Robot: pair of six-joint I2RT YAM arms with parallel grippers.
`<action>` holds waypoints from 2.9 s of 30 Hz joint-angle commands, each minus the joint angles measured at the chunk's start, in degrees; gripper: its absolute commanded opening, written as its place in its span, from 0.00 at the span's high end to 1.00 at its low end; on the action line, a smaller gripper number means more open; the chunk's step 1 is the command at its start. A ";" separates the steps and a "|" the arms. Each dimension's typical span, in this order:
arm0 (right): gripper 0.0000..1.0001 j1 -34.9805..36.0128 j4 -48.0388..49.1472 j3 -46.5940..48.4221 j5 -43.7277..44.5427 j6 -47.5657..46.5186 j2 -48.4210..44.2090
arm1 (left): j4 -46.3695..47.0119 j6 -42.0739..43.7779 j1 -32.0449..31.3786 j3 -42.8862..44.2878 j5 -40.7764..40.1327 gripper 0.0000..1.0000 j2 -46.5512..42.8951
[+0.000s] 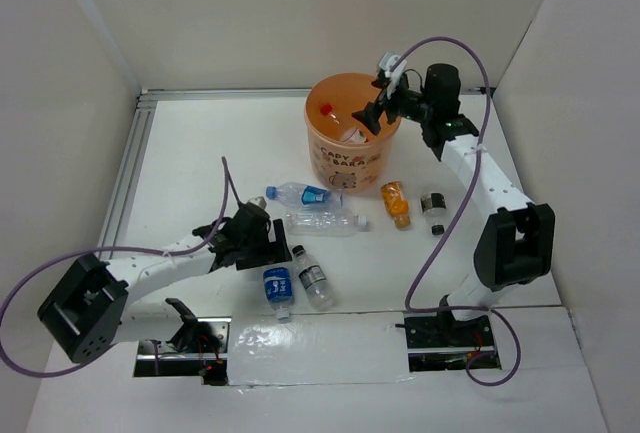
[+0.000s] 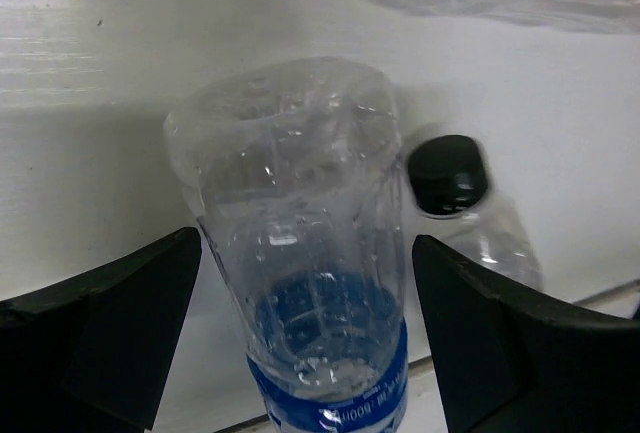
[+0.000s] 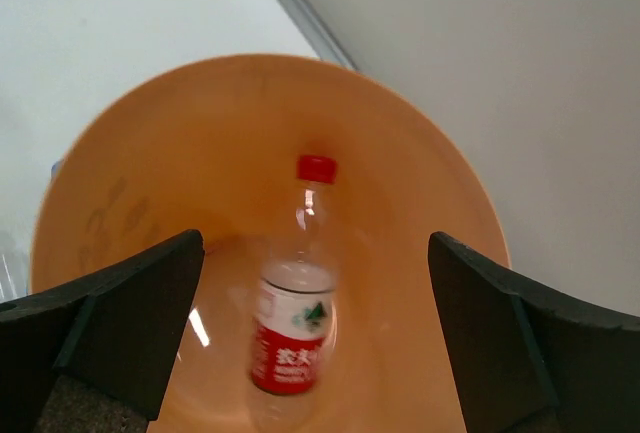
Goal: Put the plastic bottles in the bin
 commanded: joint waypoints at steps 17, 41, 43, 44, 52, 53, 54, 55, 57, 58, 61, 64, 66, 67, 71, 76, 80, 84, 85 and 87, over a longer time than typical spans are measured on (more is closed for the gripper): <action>0.76 -24.00 -23.49 -8.42 -8.22 12.22 -24.07 | -10.76 7.00 -9.31 24.12 -9.43 0.96 -10.09; 0.09 -30.43 -32.48 -25.12 1.20 6.07 -20.73 | 21.70 31.71 -1.49 90.23 -26.57 0.53 49.58; 0.06 -30.43 -31.96 -25.66 2.34 6.60 -19.86 | 17.23 31.72 -1.49 96.55 -26.56 0.21 53.87; 0.04 -30.43 -31.95 -25.66 2.34 6.60 -18.63 | 13.90 31.72 -1.49 97.61 -26.56 0.07 53.90; 0.01 -28.41 -26.77 -27.33 8.14 8.62 -9.85 | 13.38 31.55 -3.77 77.36 -24.53 0.00 33.71; 0.01 -27.79 -26.07 -26.80 10.15 9.23 -8.53 | 10.99 31.55 -4.38 74.97 -24.54 0.00 30.72; 0.01 -27.09 -24.67 -26.80 11.73 9.24 -5.99 | 8.79 30.85 -5.52 71.82 -24.54 0.00 24.26; 0.01 -25.78 -24.14 -26.80 13.23 9.24 -4.75 | 6.85 28.93 -6.06 63.95 -24.54 0.00 20.80; 0.03 -25.24 -22.04 -26.80 17.27 9.76 -1.77 | 1.14 24.29 -8.07 54.87 -24.54 0.00 14.03; 0.05 -24.37 -21.24 -27.50 19.81 9.76 -0.88 | -1.05 22.08 -8.78 45.95 -24.54 0.00 7.90; 0.11 -23.75 -20.00 -27.50 21.33 10.90 2.02 | -9.23 11.83 -11.42 29.85 -23.40 0.00 -2.30; 0.31 -23.75 -19.47 -26.89 21.94 10.91 2.56 | -10.57 2.68 -13.88 19.78 -19.72 0.00 -7.44; 0.50 -25.14 -23.23 -25.49 19.84 9.77 1.86 | -10.57 -0.17 -15.98 13.01 -17.96 0.00 -9.12; 0.55 -25.67 -24.56 -23.57 18.44 7.94 -0.67 | -9.79 -2.27 -16.78 11.68 -17.43 0.00 -9.12; 0.68 -27.34 -31.24 -15.48 8.08 1.52 -10.43 | -7.15 -6.49 -19.77 8.69 -15.58 0.00 -3.42; 0.69 -25.42 -29.33 -3.00 -9.68 1.23 -16.51 | -3.11 -9.84 -21.70 8.68 -14.43 0.00 3.97; 0.68 -18.58 -15.21 3.59 -11.37 9.74 -15.91 | 1.38 -9.85 -22.23 8.68 -13.82 0.00 5.12; 0.65 -7.35 -10.60 9.74 -6.19 10.56 -8.55 | 1.38 -9.32 -22.23 10.43 -13.29 0.00 7.22; 0.65 -5.92 -10.60 10.98 -4.96 10.56 -6.60 | 1.38 -9.32 -22.75 10.44 -13.29 0.00 7.23; 0.63 -2.32 -9.72 14.92 -3.73 11.08 -0.99 | 1.38 -9.32 -23.28 10.44 -13.90 0.00 5.65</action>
